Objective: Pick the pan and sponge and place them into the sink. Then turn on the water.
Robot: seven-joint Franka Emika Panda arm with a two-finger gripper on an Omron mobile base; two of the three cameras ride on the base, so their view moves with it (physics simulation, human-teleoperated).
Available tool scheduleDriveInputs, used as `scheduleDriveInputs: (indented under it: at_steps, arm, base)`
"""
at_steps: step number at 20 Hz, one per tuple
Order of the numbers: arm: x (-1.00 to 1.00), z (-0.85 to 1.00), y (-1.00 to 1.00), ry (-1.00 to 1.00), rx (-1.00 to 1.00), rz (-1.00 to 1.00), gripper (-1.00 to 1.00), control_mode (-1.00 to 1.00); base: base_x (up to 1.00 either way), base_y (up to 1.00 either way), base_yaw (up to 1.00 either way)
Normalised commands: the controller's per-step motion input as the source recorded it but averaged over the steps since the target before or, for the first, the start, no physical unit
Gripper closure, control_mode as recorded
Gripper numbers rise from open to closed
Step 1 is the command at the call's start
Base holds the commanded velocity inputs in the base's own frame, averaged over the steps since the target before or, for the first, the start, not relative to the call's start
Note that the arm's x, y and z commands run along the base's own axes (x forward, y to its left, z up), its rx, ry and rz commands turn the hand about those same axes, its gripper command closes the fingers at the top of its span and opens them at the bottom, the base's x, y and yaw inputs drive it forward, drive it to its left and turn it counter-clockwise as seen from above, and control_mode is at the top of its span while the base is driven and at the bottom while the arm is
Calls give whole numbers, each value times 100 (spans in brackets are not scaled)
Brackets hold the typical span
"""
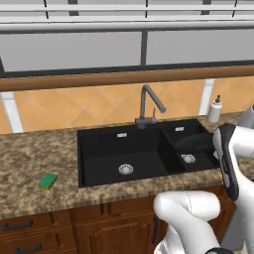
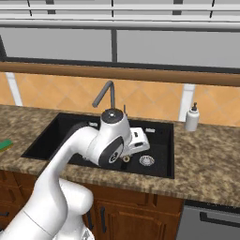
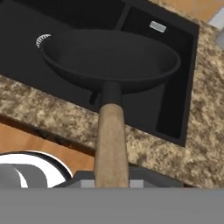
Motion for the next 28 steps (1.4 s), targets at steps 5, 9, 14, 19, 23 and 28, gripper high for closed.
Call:
scheduleDriveInputs:
  at_steps: [5,9,14,19,23,28]
  arm:
    - [2,0,60,-3,0,3,100,-100]
    - [7,0,76,0,0,19,100,-100]
    - [1,0,65,0,0,18,100,-100]
    - [1,0,71,0,0,19,100,-100]
    - [1,-8,76,0,0,13,100,-100]
    - [19,-14,71,0,0,5,100,-100]
  base:
    - [0,0,0]
    - [0,0,0]
    - [0,0,0]
    - [0,0,0]
    - [0,0,0]
    - [0,0,0]
